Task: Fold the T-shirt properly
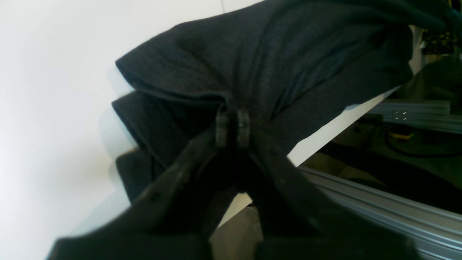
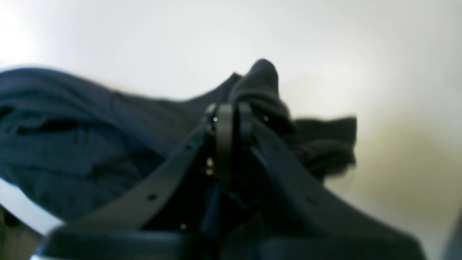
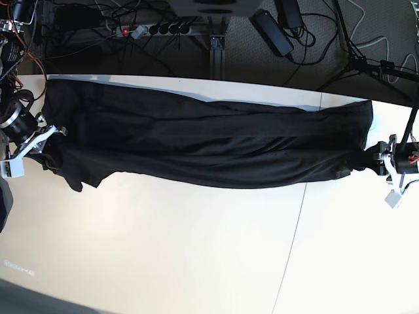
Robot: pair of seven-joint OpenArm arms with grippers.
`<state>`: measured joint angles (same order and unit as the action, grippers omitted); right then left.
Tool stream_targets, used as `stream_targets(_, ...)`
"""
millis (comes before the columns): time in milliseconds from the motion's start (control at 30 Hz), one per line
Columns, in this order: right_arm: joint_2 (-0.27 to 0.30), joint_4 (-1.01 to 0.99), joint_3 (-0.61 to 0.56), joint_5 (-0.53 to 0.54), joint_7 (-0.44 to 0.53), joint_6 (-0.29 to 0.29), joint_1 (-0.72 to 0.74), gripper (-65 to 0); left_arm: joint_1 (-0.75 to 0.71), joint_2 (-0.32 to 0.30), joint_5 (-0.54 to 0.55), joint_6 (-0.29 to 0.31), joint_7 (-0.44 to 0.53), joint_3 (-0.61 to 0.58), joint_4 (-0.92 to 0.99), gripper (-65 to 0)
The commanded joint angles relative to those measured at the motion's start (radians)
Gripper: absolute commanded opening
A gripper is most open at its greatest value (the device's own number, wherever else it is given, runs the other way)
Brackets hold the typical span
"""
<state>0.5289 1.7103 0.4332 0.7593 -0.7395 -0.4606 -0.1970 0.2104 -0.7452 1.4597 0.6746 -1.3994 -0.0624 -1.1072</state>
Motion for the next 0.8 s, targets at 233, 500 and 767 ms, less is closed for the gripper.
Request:
stream_targets(233, 0.011, 0.087, 0.013, 0.027, 0.024, -0.067, -0.102, -65.0, 0.005, -0.024, 0.024, 0.023, 0.003, 0.009, -0.013, -59.2)
stream_targets(500, -0.063, 0.096, 0.013, 0.030, 0.024, -0.068, -0.178, -65.0, -0.031, -0.043, 0.024, 0.023, 0.003, 0.009, -0.013, -45.4)
stream_targets(767, -0.130, 0.097, 0.013, 0.027, -0.006, -0.068, -0.197, -41.3, -0.030, -0.073, 0.024, 0.023, 0.007, 0.012, -0.013, -38.5)
